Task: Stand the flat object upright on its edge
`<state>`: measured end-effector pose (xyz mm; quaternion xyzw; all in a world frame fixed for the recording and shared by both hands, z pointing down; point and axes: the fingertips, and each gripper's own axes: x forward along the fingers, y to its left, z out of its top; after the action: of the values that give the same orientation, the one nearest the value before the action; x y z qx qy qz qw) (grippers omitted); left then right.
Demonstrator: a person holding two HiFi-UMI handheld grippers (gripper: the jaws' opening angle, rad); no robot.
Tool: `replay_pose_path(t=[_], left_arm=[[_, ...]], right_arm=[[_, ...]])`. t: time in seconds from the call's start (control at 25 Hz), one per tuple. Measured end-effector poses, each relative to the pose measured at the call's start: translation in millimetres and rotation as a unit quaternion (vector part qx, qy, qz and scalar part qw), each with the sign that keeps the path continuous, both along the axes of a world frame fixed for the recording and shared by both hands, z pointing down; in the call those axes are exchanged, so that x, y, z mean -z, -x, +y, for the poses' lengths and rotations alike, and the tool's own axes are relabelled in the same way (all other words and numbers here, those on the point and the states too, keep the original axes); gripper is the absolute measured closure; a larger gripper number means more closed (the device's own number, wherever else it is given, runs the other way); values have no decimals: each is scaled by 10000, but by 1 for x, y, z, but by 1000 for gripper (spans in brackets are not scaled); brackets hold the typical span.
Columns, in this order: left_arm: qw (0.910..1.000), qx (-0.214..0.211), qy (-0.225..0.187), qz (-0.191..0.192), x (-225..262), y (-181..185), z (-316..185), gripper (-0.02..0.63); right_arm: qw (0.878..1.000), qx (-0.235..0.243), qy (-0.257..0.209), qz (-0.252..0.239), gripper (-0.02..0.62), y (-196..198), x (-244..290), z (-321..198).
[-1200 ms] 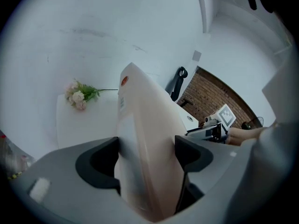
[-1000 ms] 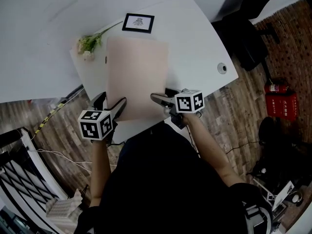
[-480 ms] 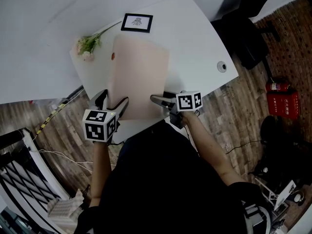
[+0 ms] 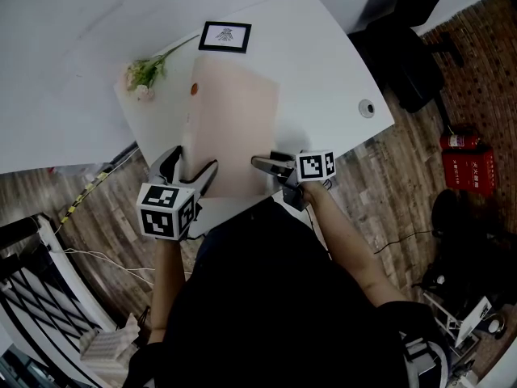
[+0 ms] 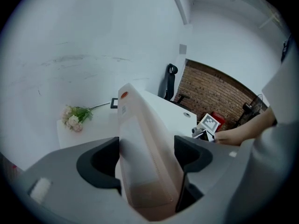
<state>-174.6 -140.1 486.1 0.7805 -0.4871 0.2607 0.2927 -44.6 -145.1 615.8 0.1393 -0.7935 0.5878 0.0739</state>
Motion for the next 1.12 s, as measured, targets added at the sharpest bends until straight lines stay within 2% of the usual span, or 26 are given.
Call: replay_pose_path(t=[0.32,0.44,0.6,0.8,0.92,1.0,1.12], left_arm=[[9949,492,-196,860,17,-4,-10,230],[9921,687,-233,1025,19,-4,-13,230],[9876,859,-53,1313,17,-1,-14,230],[9756,1156,317,1837,8,1,-13,247],[9671,1307,416,2141,8,5,-15,299],[9656,1317,462,2194,8,7,-15,327],[9736,1124,492,1927,8,6,-14,327]], right_arm=[[9998,-49,62,-156,282,-4,1,1],[9997,-62,105,-191,282,-4,0,1],[9998,-66,79,-191,282,-6,-1,0],[9997,-164,-17,-165,282,-15,1,-5],[9998,-130,-36,-147,282,-18,1,-6],[9999,-92,-54,-129,282,-18,1,-5],[9998,-102,-36,-144,282,-16,1,-5]])
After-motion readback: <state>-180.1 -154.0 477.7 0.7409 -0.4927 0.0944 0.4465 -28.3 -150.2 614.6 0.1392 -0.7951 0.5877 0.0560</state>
